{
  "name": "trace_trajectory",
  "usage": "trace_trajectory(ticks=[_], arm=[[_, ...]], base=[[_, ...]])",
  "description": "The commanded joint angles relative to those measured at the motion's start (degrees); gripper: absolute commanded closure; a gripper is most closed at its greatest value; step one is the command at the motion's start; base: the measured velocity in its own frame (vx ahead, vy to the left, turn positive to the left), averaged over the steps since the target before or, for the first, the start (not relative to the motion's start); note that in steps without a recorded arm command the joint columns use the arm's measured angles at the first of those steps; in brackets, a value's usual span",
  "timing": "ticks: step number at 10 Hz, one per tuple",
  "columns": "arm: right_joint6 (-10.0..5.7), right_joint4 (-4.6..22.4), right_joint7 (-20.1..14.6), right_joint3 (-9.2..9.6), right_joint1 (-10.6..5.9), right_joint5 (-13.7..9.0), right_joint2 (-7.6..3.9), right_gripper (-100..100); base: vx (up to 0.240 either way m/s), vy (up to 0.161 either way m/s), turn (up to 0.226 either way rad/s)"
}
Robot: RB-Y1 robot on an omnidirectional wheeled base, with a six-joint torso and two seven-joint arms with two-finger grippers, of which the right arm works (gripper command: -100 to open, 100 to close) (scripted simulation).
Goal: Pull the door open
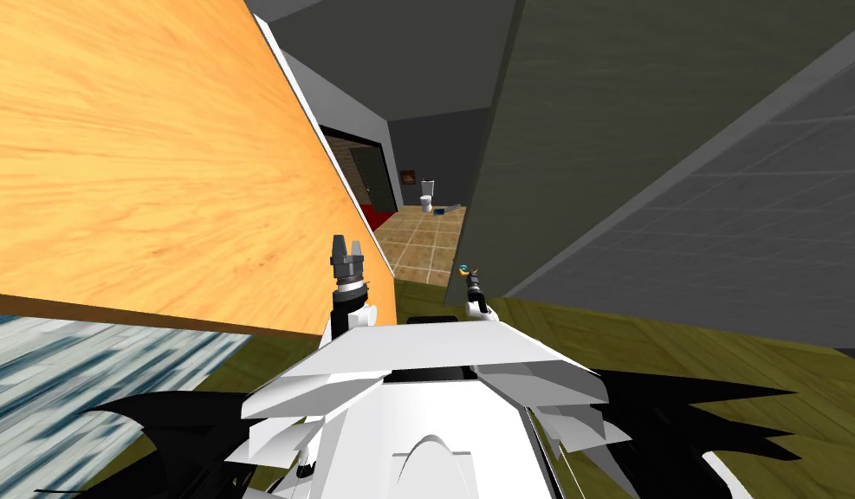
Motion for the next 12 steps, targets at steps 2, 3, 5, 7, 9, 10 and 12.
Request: trace_trajectory(ticks=[2,3,5,7,9,10,12], arm=[[0.17,1.64,-0.8,-0.2,0.09,-0.53,-1.74,100],[0.17,1.64,-0.8,-0.2,0.09,-0.53,-1.74,100],[0.44,2.12,-2.29,0.5,0.33,-0.79,-3.62,100],[0.26,2.3,-3.64,1.1,0.47,-0.69,-4.93,100],[-1.06,1.97,-5.95,2.05,0.47,0.56,-5.88,100],[-1.88,1.63,-6.84,2.4,0.38,1.38,-5.72,100],[-3.22,0.99,-8.01,2.85,0.18,2.67,-4.96,100]], base=[[-0.1,-0.051,-0.005],[-0.016,-0.015,-0.01],[-0.018,-0.031,0.028],[-0.026,-0.031,0.073],[-0.03,-0.037,0.146],[-0.039,-0.055,0.203],[0.029,-0.036,0.212]])
